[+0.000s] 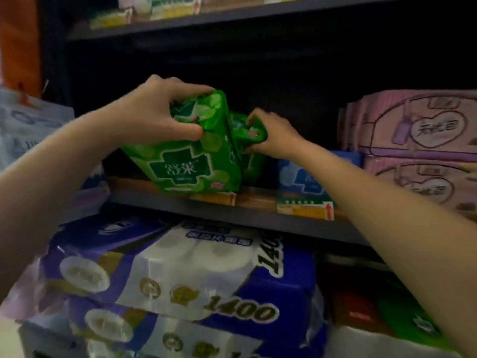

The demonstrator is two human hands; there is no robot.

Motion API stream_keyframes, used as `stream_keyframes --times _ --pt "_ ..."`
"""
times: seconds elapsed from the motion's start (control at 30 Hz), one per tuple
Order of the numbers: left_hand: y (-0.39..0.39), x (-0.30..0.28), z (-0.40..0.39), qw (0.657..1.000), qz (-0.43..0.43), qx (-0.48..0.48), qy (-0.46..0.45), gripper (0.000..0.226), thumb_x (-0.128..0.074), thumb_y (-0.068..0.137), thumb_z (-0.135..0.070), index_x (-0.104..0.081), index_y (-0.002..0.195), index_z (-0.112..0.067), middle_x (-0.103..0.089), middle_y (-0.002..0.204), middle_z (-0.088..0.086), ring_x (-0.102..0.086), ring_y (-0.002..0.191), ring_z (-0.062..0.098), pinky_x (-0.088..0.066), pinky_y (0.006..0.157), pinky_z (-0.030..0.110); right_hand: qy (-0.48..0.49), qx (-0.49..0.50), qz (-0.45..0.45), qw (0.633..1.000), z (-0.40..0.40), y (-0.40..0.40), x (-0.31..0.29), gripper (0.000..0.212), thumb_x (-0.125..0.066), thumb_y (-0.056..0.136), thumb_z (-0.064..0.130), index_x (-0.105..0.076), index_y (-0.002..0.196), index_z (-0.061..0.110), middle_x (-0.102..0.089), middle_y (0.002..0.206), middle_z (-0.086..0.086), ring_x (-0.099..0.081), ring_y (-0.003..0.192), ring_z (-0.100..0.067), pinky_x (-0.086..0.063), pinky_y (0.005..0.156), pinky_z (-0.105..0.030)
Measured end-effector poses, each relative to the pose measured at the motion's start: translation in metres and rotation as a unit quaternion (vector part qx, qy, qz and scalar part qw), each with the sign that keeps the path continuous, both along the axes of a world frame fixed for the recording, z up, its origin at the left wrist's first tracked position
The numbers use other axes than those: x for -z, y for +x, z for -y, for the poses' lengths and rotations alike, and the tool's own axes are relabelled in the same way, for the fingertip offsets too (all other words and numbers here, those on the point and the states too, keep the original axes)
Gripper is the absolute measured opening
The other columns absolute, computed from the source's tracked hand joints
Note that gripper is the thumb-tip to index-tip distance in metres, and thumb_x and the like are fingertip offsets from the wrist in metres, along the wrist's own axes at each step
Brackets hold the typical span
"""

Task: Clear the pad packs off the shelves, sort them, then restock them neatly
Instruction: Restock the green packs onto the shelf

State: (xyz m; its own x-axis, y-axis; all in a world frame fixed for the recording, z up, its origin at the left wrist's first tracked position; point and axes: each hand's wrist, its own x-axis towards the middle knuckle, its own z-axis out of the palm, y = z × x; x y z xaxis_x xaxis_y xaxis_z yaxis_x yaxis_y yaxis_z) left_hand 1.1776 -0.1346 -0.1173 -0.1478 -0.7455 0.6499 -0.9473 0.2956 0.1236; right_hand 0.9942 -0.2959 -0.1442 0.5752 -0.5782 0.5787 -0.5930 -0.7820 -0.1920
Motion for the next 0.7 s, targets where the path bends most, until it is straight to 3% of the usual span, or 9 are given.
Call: stream_keyframes --times 0.1,0.23,0.3,0.37,0.43,0.5,0.57,0.7 --pt "0.0 -0.008 0.03 0.996 0.047 -0.026 0.068 0.096 -0.042 0.046 -0.067 -0.035 0.139 -0.043 -0.044 0.117 -0.006 -0.035 0.114 0.016 -0.032 0.093 0.031 -0.017 0.085 -0.13 0.988 0.026 0.0 -0.001 0.043 -0.061 0.09 0.021 -0.047 0.13 0.016 -0.049 0.125 -0.014 -0.048 0.112 -0.03 -0.044 0.086 -0.035" --pt "-0.009 -0.018 0.067 0.99 0.042 -0.008 0.131 0.08 -0.055 0.066 -0.055 -0.036 0.141 -0.037 -0.045 0.127 -0.002 -0.034 0.125 0.023 -0.033 0.106 0.042 -0.105 0.197 -0.181 0.958 0.027 -0.014 -0.011 0.049 -0.048 0.094 0.012 -0.039 0.141 0.022 -0.034 0.143 -0.015 -0.031 0.128 -0.036 -0.032 0.101 -0.043" --pt "-0.015 -0.024 0.082 0.989 0.058 -0.002 0.137 0.07 -0.056 0.076 -0.044 -0.037 0.141 -0.033 -0.045 0.134 0.001 -0.032 0.127 0.023 -0.03 0.108 0.04 -0.056 0.246 -0.151 0.956 0.024 -0.032 -0.008 0.05 -0.047 0.096 0.023 -0.033 0.143 0.022 -0.033 0.144 -0.015 -0.032 0.128 -0.038 -0.031 0.102 -0.045" --pt "-0.021 -0.03 0.094 0.988 0.055 0.0 0.141 0.063 -0.057 0.082 -0.038 -0.038 0.141 -0.029 -0.047 0.134 0.005 -0.036 0.126 0.025 -0.032 0.108 0.038 0.031 0.259 -0.125 0.957 0.022 -0.053 0.004 0.049 -0.037 0.098 0.044 -0.039 0.139 0.017 -0.042 0.14 -0.016 -0.042 0.123 -0.035 -0.037 0.097 -0.041" --pt "-0.026 -0.032 0.108 0.987 0.075 -0.011 0.143 0.062 -0.057 0.084 -0.036 -0.037 0.142 -0.027 -0.048 0.136 0.007 -0.035 0.127 0.027 -0.03 0.109 0.036 0.094 0.237 -0.117 0.96 0.018 -0.067 0.015 0.062 -0.027 0.096 0.058 -0.046 0.136 0.015 -0.05 0.136 -0.014 -0.05 0.118 -0.031 -0.042 0.088 -0.035" --pt "-0.032 -0.023 0.121 0.981 0.108 -0.022 0.161 0.06 -0.057 0.087 -0.03 -0.035 0.143 -0.027 -0.044 0.14 0.007 -0.03 0.129 0.029 -0.027 0.11 0.033 0.092 0.22 -0.157 0.958 0.014 -0.073 0.019 0.074 -0.031 0.089 0.067 -0.038 0.143 0.017 -0.045 0.143 -0.008 -0.046 0.124 -0.026 -0.04 0.09 -0.032" --pt "-0.038 -0.008 0.13 0.973 0.126 -0.012 0.193 0.061 -0.056 0.089 -0.028 -0.031 0.145 -0.027 -0.041 0.144 0.004 -0.028 0.13 0.027 -0.026 0.11 0.033 0.064 0.217 -0.211 0.951 0.012 -0.077 0.018 0.084 -0.047 0.082 0.069 -0.027 0.146 0.019 -0.037 0.148 -0.005 -0.041 0.129 -0.024 -0.038 0.095 -0.031" --pt "-0.047 0.015 0.13 0.95 0.198 -0.1 0.221 0.081 -0.06 0.088 -0.033 -0.008 0.149 -0.033 -0.022 0.154 0.0 -0.018 0.138 0.032 -0.018 0.111 0.048 -0.014 0.199 -0.245 0.949 0.014 -0.074 0.026 0.082 -0.056 0.086 0.053 -0.007 0.149 0.035 -0.019 0.155 0.002 -0.031 0.136 -0.024 -0.03 0.105 -0.039"
